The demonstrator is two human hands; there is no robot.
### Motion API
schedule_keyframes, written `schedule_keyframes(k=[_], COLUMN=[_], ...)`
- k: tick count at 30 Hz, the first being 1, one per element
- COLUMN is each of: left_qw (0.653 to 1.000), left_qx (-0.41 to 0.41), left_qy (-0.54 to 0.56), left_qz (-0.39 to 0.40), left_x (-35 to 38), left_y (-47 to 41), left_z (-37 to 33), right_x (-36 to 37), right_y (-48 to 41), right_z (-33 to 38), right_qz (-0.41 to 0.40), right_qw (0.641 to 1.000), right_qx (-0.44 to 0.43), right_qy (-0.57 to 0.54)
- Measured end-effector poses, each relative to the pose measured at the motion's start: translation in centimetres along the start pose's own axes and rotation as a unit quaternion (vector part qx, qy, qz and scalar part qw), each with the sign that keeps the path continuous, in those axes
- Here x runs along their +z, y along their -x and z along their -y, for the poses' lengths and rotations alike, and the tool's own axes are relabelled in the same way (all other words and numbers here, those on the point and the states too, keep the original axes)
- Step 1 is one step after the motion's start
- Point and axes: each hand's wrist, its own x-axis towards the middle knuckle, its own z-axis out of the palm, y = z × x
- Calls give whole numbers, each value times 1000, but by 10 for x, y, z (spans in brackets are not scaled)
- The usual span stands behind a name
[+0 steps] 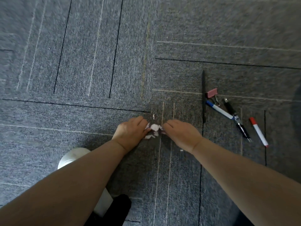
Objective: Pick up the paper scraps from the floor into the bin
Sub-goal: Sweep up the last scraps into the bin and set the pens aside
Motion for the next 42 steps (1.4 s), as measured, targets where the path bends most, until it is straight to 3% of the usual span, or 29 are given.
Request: schedule_keyframes(k=[5,7,10,13,18,23,27,29,32,36,39,42], left_qw=[995,993,991,984,963,954,940,948,964,954,954,949], left_qx=[-1,51,105,147,201,163,246,277,262,288,299,310], left_qy=[60,100,74,86,162,229,203,148,6,-27,-19,8], left_qz=[78,37,-32,-52,-79,-105,-120,-54,38,73,34,-60], left_x=[-41,-64,-99,-140,-205,-248,-251,-240,-221,-214,-218,-227], left_y=[-57,-90,-150,-210,-297,-364,-398,-410,-418,-406,-392,-371], left_z=[-17,-33,-64,-114,-222,-334,-397,-412,-414,-398,-377,-341], right_x=[-73,-108,-164,-227,-323,-384,-384,-377,-370,-356,-354,-358], right_y=[18,25,40,68,152,217,244,259,273,274,260,228], right_z=[-50,-70,-96,-119,-172,-231,-262,-264,-257,-244,-233,-220], right_qz=[-16,-62,-176,-274,-387,-449,-349,-309,-304,-286,-326,-370], right_qw=[999,995,976,941,844,763,767,758,747,760,773,789], right_qx=[50,76,130,199,371,465,535,567,581,573,534,480], right_qy=[8,1,-6,-9,-11,23,65,96,110,107,103,100])
